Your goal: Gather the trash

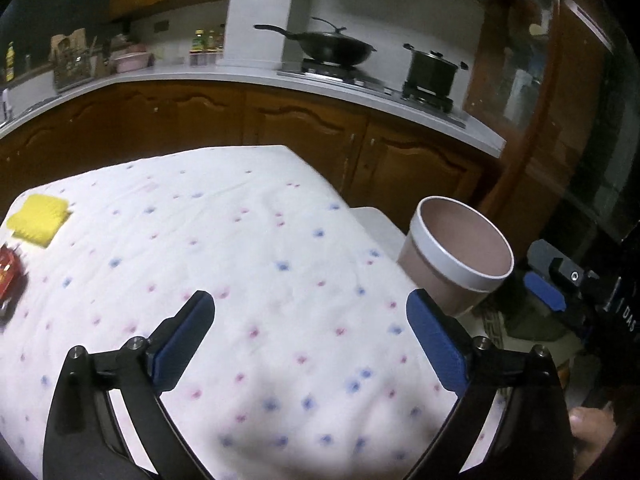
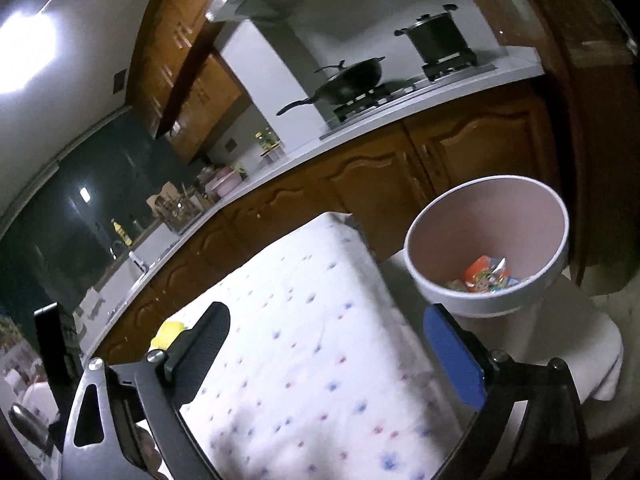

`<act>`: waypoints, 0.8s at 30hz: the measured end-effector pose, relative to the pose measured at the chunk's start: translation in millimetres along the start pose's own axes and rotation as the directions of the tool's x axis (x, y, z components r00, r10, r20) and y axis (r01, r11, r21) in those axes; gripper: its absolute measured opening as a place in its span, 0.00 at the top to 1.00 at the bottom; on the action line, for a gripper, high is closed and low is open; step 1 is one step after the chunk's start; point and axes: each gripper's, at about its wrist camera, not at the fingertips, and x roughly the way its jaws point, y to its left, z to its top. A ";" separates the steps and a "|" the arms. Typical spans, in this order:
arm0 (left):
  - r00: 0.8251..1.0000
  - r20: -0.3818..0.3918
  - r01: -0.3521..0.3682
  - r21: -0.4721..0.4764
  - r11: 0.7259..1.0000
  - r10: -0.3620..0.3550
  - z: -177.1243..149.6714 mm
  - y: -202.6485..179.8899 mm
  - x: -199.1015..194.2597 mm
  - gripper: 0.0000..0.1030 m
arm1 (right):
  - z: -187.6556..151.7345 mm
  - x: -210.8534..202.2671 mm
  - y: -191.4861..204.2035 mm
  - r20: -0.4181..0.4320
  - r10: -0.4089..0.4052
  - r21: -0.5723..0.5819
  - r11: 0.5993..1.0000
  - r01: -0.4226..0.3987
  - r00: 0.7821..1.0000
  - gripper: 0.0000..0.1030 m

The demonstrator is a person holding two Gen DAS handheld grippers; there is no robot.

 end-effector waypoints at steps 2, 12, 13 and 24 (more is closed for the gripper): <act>1.000 0.004 -0.009 -0.007 1.000 0.009 -6.5 6.1 -6.1 0.04 | -8.7 -2.3 5.7 -0.001 -0.008 -0.012 1.000 0.008 1.000 0.03; 0.989 0.121 -0.084 -0.011 0.996 0.085 -38.2 21.2 -51.2 0.01 | -42.5 -29.1 50.5 0.099 -0.128 -0.184 0.972 0.144 0.987 0.02; 0.986 0.138 -0.095 -0.011 0.995 0.096 -40.7 22.1 -57.3 0.00 | -44.8 -36.7 58.7 0.133 -0.137 -0.216 0.962 0.164 0.982 0.02; 0.916 0.308 -0.259 -0.036 0.965 0.258 -91.6 35.0 -102.5 0.00 | -102.4 -76.9 102.7 0.354 -0.132 -0.401 0.873 0.277 0.926 0.00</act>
